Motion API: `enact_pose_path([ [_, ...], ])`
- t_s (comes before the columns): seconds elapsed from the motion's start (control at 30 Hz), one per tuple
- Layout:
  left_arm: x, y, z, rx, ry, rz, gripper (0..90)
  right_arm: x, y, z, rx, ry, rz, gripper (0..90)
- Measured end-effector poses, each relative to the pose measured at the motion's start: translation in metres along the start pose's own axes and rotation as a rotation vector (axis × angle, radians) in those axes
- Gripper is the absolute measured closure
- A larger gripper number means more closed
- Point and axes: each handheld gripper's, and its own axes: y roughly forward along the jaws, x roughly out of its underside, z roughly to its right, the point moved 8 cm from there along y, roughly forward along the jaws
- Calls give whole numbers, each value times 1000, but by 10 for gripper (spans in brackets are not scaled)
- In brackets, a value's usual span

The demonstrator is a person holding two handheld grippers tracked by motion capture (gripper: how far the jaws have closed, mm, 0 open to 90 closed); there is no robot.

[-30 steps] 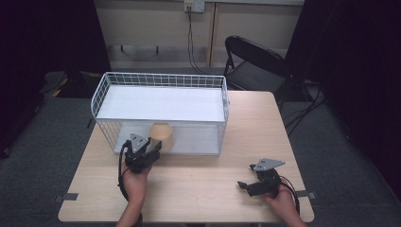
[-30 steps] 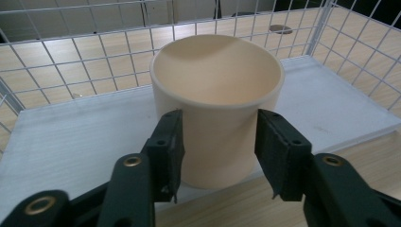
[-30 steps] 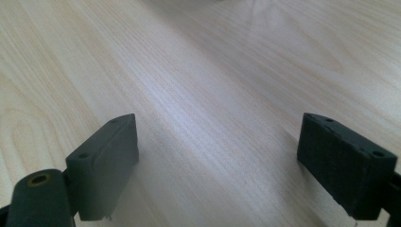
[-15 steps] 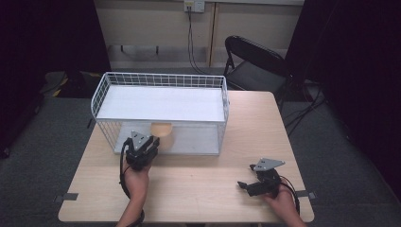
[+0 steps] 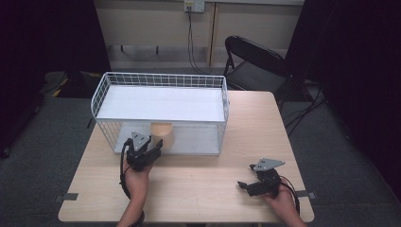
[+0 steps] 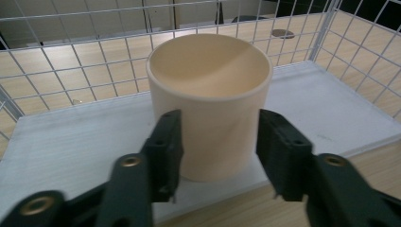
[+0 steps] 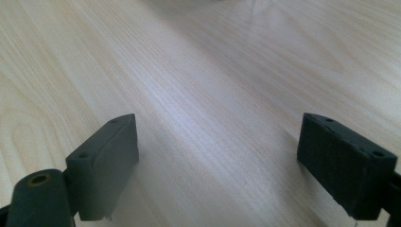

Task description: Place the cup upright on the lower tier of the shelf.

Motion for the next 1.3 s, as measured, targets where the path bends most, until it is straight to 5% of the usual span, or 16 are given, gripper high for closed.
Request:
enact_pose_path([
  [0.13, 3, 0, 0, 15, 12, -9, 331, 0, 0, 0, 0, 0, 0, 127],
  [0.3, 4, 0, 3, 39, 5, -12, 259, 0, 0, 0, 0, 0, 0, 127],
  [0.9, 9, -9, 13, 132, 43, -50, 189, 0, 0, 0, 0, 0, 0, 127],
  [1.3, 15, -24, 7, 188, 62, -70, 188, 0, 0, 0, -1, 0, 0, 127],
])
